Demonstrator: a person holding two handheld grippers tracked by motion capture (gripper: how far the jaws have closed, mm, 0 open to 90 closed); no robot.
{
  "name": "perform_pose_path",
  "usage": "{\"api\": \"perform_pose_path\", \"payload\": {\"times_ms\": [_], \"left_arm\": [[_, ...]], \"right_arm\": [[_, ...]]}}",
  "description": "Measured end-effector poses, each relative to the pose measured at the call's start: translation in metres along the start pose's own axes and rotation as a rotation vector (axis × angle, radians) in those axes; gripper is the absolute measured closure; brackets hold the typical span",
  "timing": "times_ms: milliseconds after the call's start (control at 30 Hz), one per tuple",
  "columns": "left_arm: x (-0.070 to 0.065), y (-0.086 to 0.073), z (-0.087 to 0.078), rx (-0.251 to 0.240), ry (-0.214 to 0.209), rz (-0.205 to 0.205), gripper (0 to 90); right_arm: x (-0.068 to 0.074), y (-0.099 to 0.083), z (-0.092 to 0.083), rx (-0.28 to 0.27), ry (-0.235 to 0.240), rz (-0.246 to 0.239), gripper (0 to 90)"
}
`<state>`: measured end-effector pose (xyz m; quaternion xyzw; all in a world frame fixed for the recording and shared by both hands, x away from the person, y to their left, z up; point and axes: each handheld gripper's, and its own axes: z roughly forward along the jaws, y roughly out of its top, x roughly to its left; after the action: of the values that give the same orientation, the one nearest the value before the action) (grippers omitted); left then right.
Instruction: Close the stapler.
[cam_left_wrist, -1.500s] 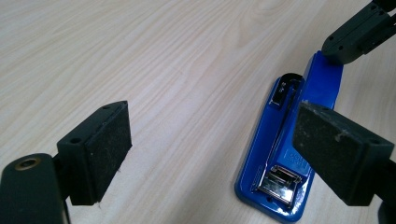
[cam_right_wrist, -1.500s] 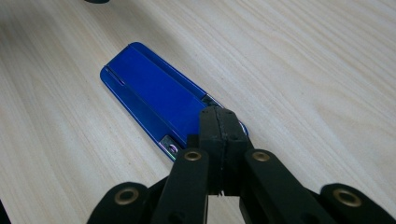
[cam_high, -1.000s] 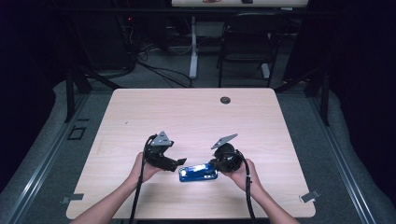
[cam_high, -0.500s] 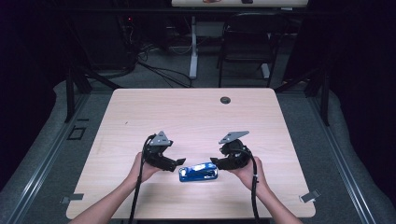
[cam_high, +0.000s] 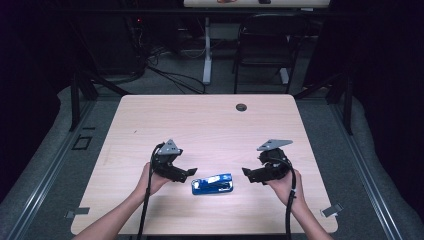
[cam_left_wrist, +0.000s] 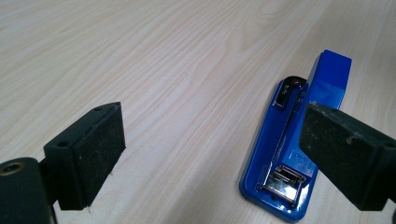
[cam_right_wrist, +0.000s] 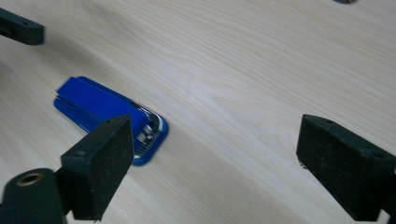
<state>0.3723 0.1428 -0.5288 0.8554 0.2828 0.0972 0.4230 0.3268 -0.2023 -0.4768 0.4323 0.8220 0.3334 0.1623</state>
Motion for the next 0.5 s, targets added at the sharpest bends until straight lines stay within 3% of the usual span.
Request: {"api": "perform_pose_path", "payload": {"times_ms": [333,500], "left_arm": [[0.001,-0.002,0.002,0.005,0.011,-0.001,7.2],[0.001,-0.002,0.004,0.011,0.012,-0.002,7.2]], "right_arm": [[-0.032,-0.033,-0.011,0.028,-0.061,0.08,6.7],[-0.041,-0.05,-0.009,0.09,-0.096,0.084,3.8]]}}
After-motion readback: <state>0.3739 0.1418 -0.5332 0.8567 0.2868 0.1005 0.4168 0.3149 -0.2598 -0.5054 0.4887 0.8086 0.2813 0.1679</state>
